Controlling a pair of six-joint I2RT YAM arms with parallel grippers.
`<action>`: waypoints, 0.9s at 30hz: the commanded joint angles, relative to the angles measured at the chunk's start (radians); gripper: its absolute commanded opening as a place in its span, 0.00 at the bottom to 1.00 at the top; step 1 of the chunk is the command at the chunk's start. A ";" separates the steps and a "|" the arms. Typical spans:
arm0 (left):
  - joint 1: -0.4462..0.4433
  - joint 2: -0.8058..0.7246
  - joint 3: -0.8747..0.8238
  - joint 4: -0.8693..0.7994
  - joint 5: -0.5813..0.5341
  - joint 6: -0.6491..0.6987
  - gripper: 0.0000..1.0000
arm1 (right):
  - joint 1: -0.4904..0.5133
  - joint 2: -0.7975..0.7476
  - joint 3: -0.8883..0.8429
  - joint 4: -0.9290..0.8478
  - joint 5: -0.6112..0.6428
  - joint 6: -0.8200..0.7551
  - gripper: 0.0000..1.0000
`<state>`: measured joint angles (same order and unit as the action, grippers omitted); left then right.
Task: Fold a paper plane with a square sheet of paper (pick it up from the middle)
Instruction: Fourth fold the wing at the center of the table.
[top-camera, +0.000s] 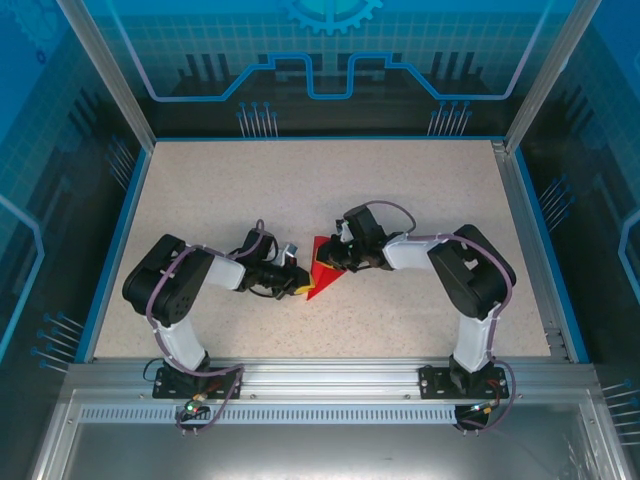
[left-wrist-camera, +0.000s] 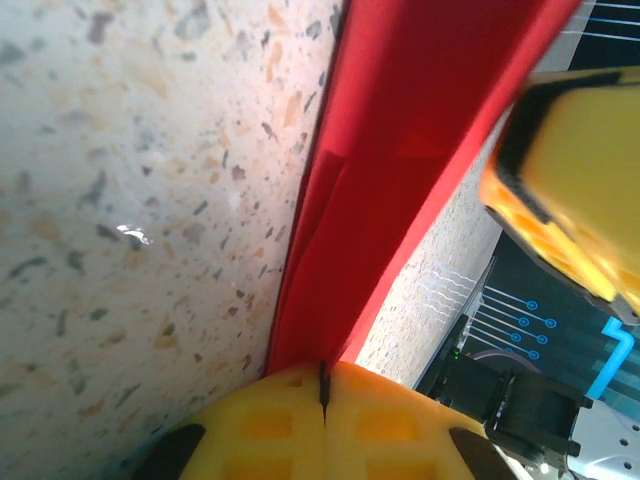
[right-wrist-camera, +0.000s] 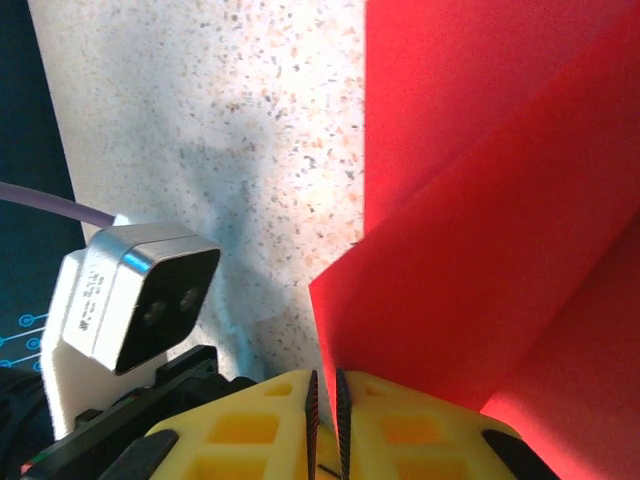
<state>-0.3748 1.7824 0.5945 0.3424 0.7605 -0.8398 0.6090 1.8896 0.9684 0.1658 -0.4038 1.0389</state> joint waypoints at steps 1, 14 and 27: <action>-0.007 0.066 -0.010 -0.060 -0.095 -0.006 0.02 | 0.006 0.029 0.023 -0.028 -0.008 -0.014 0.16; -0.007 0.065 -0.035 -0.037 -0.117 -0.020 0.01 | -0.010 0.056 0.028 -0.017 -0.041 -0.033 0.17; -0.006 0.059 -0.038 -0.054 -0.121 -0.006 0.01 | -0.010 0.081 0.050 -0.091 -0.017 -0.044 0.16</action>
<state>-0.3748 1.7832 0.5865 0.3614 0.7605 -0.8402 0.6060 1.9469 1.0073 0.1192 -0.4255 1.0096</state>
